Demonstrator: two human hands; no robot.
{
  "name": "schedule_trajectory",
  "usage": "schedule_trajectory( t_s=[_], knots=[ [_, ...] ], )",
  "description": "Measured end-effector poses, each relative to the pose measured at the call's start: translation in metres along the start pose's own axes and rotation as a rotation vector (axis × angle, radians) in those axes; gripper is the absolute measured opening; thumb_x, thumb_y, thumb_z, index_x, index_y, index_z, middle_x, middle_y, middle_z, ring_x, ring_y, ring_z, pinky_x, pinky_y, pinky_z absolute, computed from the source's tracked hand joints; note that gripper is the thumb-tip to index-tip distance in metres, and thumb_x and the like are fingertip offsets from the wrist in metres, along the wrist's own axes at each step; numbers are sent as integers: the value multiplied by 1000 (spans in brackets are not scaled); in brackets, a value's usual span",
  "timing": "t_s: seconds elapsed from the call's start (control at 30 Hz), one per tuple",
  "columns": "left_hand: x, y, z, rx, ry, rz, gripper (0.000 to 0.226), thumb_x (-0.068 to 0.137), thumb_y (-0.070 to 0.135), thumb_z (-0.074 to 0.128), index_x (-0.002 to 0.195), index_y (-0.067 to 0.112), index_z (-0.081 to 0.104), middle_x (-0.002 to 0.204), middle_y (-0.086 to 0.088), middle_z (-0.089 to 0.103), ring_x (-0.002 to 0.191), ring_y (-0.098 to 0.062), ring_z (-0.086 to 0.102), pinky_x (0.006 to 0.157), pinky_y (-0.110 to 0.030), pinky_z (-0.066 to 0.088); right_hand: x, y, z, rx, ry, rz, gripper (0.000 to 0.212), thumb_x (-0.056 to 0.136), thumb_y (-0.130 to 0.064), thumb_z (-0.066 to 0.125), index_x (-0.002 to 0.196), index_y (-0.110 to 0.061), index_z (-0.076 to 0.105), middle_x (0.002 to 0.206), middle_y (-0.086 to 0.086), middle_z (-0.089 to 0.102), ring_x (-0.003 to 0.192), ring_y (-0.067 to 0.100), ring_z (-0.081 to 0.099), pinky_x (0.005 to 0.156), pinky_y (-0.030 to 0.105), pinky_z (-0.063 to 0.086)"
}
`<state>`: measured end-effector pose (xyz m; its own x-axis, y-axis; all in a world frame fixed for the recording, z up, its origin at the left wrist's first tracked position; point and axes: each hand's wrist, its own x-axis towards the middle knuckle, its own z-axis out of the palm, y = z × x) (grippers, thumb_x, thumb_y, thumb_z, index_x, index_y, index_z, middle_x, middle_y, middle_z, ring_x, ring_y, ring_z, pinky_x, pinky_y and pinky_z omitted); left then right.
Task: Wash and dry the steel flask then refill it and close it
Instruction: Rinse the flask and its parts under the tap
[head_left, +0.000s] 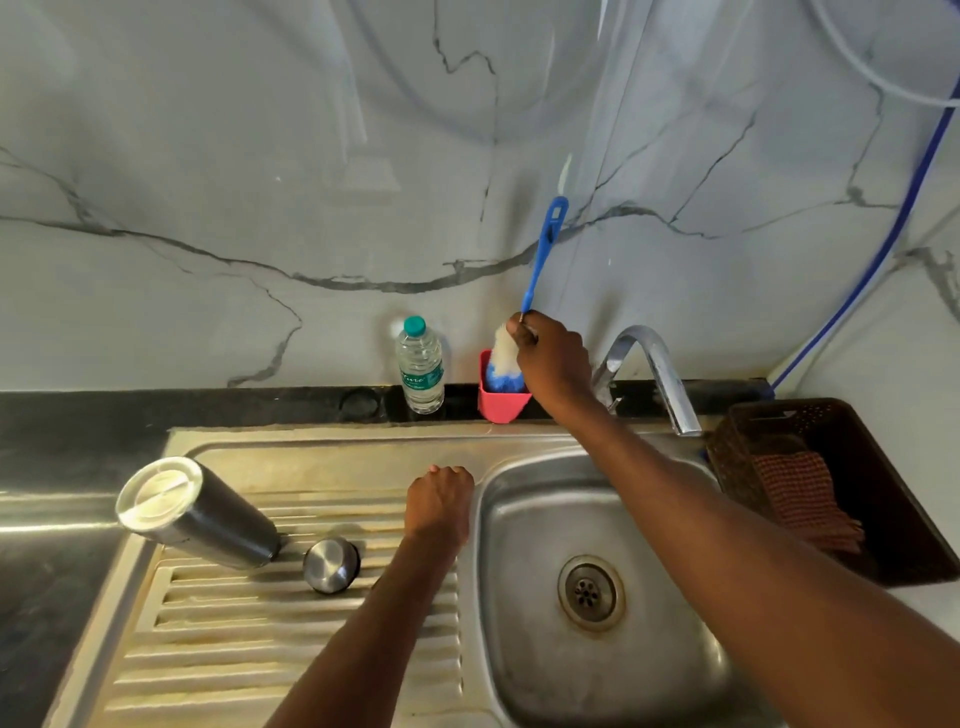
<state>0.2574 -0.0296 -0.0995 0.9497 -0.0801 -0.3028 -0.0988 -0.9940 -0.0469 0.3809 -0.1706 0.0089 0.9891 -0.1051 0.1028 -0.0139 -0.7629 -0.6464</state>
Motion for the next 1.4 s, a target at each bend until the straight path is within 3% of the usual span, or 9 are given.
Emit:
schedule_trajectory(
  t_s=[0.13, 0.3, 0.4, 0.6, 0.77, 0.87, 1.1, 1.2, 1.4],
  knots=[
    [2, 1, 0, 13, -2, 9, 35, 98, 9, 65, 132, 12, 60, 132, -9, 67, 124, -28, 63, 98, -38, 53, 2, 3, 1, -1, 39, 6, 29, 107, -48, 47, 123, -32, 65, 102, 2, 76, 97, 31, 69, 77, 40, 54],
    [0, 1, 1, 29, 30, 32, 37, 98, 10, 66, 134, 11, 59, 133, -9, 65, 125, -27, 62, 98, -37, 53, 0, 3, -3, 11, 94, 59, 54, 100, -61, 51, 137, -22, 44, 98, 7, 75, 93, 31, 71, 68, 36, 47],
    [-1, 0, 3, 22, 52, 47, 36, 99, 11, 65, 134, 12, 59, 133, -9, 65, 125, -27, 62, 98, -36, 53, -2, 3, -7, 35, 120, 60, 56, 98, -60, 55, 137, -23, 40, 95, 5, 75, 91, 29, 72, 73, 42, 55],
    [-3, -4, 6, -56, 46, 26, 37, 99, 14, 66, 135, 13, 58, 134, -9, 64, 126, -27, 61, 100, -36, 51, -26, 1, -18, 83, 147, 28, 44, 101, -39, 62, 136, -17, 48, 77, -3, 68, 81, 22, 69, 73, 40, 54],
    [-9, -18, 9, -220, -50, 2, 52, 86, 34, 79, 131, 19, 58, 133, -7, 60, 122, -30, 62, 101, -38, 51, -60, 1, -12, 94, 99, 28, 31, 100, -37, 61, 128, -25, 55, 97, 0, 74, 93, 22, 70, 81, 44, 57],
    [-13, -33, 14, -463, -71, -34, 45, 84, 43, 76, 122, 24, 62, 128, -3, 67, 114, -28, 65, 97, -39, 54, -85, 2, -12, 99, 81, 10, 24, 99, -32, 61, 122, -24, 62, 103, -3, 74, 93, 19, 69, 73, 33, 49],
    [-88, -40, 15, -1064, 668, -236, 7, 99, 11, 68, 103, 11, 74, 119, 1, 75, 113, -20, 69, 99, -31, 50, -176, 18, 11, 117, -1, -26, 8, 94, -22, 62, 98, -25, 68, 98, -6, 70, 87, 18, 66, 76, 35, 53],
    [-128, -44, 27, -1229, 729, -294, 14, 102, 12, 62, 110, 18, 72, 111, 9, 74, 106, -10, 69, 92, -32, 54, -219, 24, 29, 106, -92, -35, 8, 96, -24, 61, 98, -26, 68, 100, -8, 68, 87, 16, 64, 76, 35, 53],
    [-174, -77, 49, -1272, 797, -477, 8, 101, 23, 68, 100, 19, 75, 91, 5, 75, 88, -12, 69, 82, -38, 56, -270, 20, 63, 64, -363, -104, 13, 98, -21, 60, 106, -28, 68, 107, -7, 63, 94, 17, 65, 82, 35, 53]
  ],
)
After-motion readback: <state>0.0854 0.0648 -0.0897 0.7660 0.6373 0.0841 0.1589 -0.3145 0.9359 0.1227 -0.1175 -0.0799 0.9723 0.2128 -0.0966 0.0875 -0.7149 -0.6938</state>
